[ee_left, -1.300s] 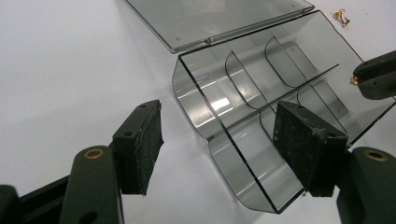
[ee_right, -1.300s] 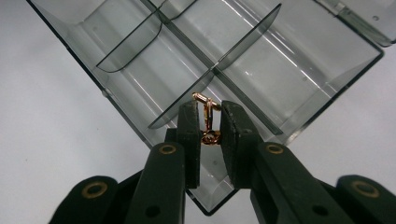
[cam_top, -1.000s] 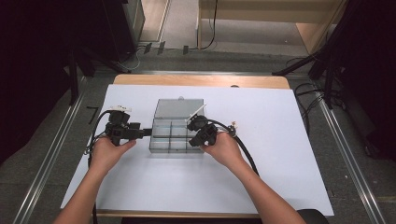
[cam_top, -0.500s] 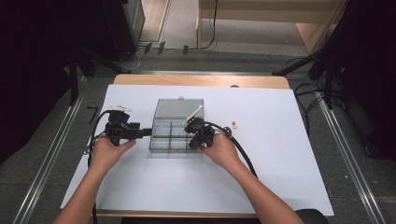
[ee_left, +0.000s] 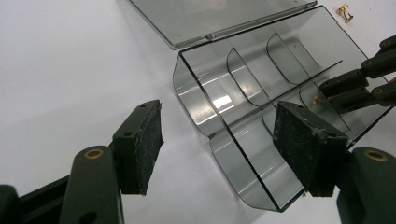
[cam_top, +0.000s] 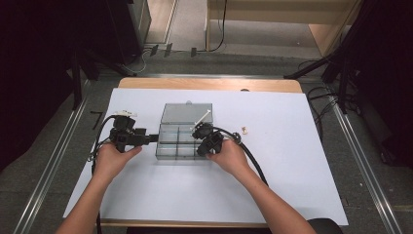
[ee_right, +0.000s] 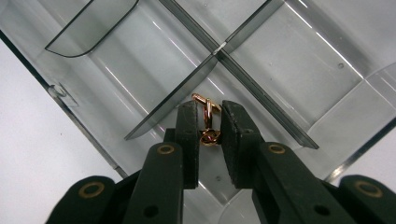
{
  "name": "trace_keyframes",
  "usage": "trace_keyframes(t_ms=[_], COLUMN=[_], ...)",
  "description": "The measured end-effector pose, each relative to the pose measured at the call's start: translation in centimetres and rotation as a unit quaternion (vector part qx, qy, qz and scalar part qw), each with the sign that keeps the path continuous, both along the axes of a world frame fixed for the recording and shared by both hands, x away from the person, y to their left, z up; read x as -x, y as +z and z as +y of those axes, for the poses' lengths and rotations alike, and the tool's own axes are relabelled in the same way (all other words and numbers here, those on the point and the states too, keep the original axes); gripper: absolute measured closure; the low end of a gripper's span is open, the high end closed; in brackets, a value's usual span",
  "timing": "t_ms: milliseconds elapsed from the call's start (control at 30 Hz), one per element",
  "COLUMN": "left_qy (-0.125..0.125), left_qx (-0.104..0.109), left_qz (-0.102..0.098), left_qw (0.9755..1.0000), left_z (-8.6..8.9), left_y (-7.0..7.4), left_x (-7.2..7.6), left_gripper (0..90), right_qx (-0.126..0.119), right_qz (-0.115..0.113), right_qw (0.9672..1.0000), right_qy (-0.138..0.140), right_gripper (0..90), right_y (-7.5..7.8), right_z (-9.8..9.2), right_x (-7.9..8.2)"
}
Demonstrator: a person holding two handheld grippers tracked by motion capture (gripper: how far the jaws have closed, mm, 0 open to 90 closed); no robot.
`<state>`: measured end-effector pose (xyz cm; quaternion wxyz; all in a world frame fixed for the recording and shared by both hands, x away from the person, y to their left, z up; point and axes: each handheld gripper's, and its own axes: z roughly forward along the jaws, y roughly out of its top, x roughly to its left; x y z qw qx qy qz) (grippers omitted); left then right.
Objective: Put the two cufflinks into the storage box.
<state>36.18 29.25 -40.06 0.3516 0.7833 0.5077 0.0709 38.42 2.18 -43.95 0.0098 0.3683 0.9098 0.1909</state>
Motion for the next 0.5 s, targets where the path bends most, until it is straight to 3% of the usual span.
trace_keyframes(t_ms=[233,500], left_qy=[-0.002,-0.001], left_qx=[0.001,-0.001], left_qz=[0.002,0.001], left_qw=[1.0,1.0], left_z=[0.0,0.0], left_y=[0.0,0.0], left_x=[0.0,0.0], left_gripper=[34.1,34.1], right_qx=[-0.003,-0.019], right_qz=[-0.003,-0.018], right_qw=[1.0,0.9997], right_qy=[0.0,0.003], right_gripper=[77.9,75.1], right_y=[0.1,1.5], right_z=[-0.1,-0.8], right_x=[-0.1,0.1])
